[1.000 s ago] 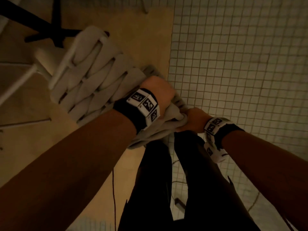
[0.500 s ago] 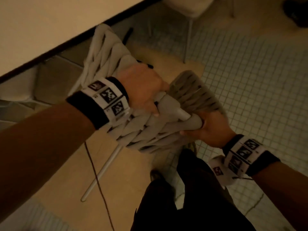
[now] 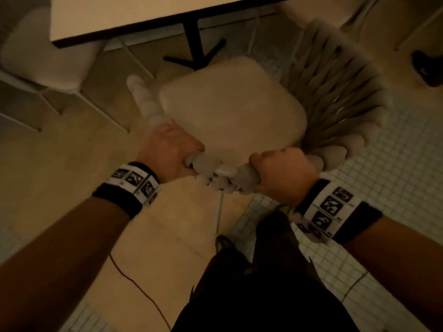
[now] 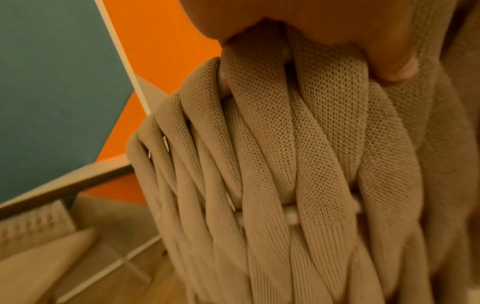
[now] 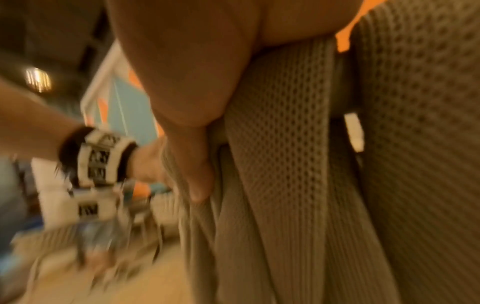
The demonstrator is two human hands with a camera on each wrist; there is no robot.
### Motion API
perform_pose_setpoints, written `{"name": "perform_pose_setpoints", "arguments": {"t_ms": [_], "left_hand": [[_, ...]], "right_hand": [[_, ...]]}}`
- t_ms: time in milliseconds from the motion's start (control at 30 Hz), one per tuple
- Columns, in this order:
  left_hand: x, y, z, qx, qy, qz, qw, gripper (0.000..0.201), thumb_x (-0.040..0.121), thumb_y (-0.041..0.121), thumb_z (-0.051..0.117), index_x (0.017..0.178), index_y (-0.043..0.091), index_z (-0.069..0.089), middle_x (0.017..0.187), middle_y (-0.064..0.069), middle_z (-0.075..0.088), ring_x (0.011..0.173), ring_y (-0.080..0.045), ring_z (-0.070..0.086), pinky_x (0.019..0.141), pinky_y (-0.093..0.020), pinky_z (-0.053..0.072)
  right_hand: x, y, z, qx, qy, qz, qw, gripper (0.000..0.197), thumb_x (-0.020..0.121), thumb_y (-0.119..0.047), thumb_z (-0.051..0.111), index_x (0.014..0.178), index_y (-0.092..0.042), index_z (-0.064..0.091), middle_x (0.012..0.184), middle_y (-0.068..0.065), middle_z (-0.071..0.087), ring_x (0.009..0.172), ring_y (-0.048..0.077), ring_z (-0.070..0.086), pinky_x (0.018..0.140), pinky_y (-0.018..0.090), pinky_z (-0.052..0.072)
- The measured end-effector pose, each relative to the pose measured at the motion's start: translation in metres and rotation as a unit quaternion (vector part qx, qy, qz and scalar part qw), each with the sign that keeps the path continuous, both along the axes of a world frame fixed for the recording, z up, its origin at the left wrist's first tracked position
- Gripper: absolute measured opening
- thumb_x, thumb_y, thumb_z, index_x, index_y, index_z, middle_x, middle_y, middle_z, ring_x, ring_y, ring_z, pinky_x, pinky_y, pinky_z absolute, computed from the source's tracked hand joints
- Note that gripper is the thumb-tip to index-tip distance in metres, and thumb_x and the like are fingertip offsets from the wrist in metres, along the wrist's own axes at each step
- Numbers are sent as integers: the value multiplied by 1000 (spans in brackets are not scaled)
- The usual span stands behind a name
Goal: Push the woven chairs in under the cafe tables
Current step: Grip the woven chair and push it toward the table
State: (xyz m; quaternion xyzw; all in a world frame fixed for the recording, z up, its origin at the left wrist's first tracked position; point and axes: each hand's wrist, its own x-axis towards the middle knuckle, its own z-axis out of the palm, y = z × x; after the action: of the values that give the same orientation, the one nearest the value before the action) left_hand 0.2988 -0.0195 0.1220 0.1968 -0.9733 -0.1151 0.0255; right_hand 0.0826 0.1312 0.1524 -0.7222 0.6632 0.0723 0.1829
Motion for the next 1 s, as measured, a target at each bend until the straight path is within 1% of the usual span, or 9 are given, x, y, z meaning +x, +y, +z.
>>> {"name": "perform_pose_setpoints", "arguments": {"t_ms": [67, 133, 233, 400, 500, 600, 700, 867, 1000], "left_hand": [[28, 12, -36, 17, -50, 11, 999, 42, 76, 54, 59, 93, 18, 72, 89, -7, 75, 81, -24, 69, 82, -34, 49], [52, 23, -65, 40, -120, 33, 991, 50, 75, 61, 53, 99, 20, 70, 100, -5, 74, 92, -25, 68, 92, -36, 40], [79, 40, -99, 51, -191, 55, 979, 55, 73, 63, 47, 106, 24, 67, 110, -1, 71, 102, -25, 65, 101, -38, 28], [99, 55, -125, -12, -228, 76, 971, 41, 57, 38, 82, 90, 16, 71, 92, -7, 74, 90, -29, 67, 101, -40, 32], [99, 56, -118, -7, -254, 82, 964, 57, 60, 45, 81, 106, 15, 66, 109, -10, 70, 106, -32, 60, 108, -46, 31], [84, 65, -108, 26, -348, 74, 934, 94, 64, 73, 61, 139, 22, 38, 143, -4, 44, 132, -29, 38, 115, -54, 14], [51, 90, -103, 77, -326, 77, 939, 110, 61, 84, 52, 145, 19, 24, 150, -5, 35, 138, -28, 31, 118, -56, 11], [-14, 133, -109, 162, -255, 109, 947, 106, 62, 81, 56, 144, 21, 26, 148, -3, 38, 135, -26, 35, 117, -51, 18], [-48, 159, -126, 216, -249, 139, 934, 97, 69, 69, 60, 143, 19, 25, 144, -7, 41, 127, -31, 44, 105, -47, 40]], "right_hand": [[26, 3, -29, 26, 2, 10, 1000, 32, 89, -41, 54, 104, -13, 52, 96, 10, 67, 82, 31, 64, 60, 33, 38], [53, 8, -61, 44, -19, 4, 999, 28, 89, -33, 53, 107, -11, 53, 100, 13, 67, 86, 33, 64, 63, 35, 43], [84, 17, -103, 67, -24, -1, 997, 32, 89, -25, 53, 116, -7, 50, 106, 16, 63, 89, 35, 62, 62, 35, 40], [121, 26, -143, 88, -51, -29, 994, 35, 90, -23, 51, 120, -7, 44, 115, 18, 59, 98, 35, 57, 70, 39, 44], [125, 25, -144, 91, -71, -30, 993, 44, 87, -31, 57, 122, -10, 42, 119, 16, 57, 101, 34, 55, 70, 38, 42], [96, 36, -136, 98, -79, 14, 992, 72, 72, -54, 68, 128, -18, 42, 123, 11, 55, 109, 32, 52, 91, 44, 43], [33, 52, -123, 61, -35, 33, 997, 85, 57, -64, 71, 128, -24, 45, 120, 7, 59, 112, 30, 53, 99, 49, 37], [-68, 53, -113, 80, 53, 78, 992, 90, 55, -72, 67, 129, -24, 48, 127, 6, 58, 119, 32, 50, 101, 57, 36], [-83, 31, -121, 142, 93, 135, 976, 90, 58, -72, 66, 130, -22, 45, 130, 7, 54, 121, 33, 47, 102, 51, 38]]}}
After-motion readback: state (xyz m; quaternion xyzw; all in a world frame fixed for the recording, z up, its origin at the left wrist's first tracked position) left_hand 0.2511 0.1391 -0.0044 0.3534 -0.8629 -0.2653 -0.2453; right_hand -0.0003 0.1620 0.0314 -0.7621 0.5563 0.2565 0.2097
